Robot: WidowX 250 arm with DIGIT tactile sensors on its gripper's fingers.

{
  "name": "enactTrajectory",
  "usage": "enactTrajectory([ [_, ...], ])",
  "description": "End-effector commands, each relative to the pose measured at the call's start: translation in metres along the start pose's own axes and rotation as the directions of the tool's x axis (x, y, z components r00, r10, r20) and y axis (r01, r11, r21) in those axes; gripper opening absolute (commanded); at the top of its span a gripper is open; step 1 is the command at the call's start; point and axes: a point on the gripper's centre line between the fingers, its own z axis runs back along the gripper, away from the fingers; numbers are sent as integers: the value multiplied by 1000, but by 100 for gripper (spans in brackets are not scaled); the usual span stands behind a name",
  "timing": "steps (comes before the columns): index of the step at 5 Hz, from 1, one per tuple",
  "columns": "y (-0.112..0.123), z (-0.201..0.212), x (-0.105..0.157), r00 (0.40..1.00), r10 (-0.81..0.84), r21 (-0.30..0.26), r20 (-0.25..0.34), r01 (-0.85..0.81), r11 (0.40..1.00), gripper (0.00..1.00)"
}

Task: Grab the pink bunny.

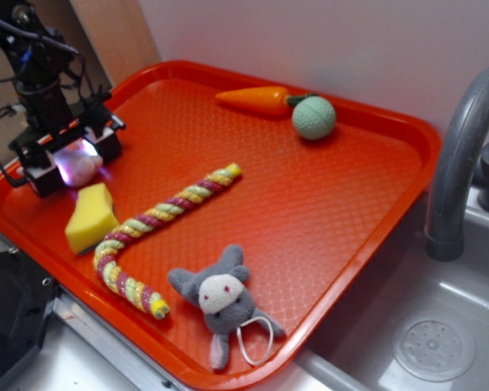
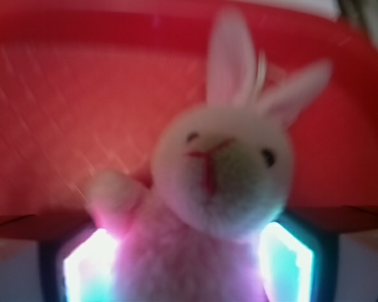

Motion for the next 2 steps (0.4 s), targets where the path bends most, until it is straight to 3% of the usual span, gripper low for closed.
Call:
enactTrajectory([
  [1,-3,28,-19,934,-335,-29,123,341,940,0],
  [2,-31,82,-65,800,-531,-9,278,555,832,0],
])
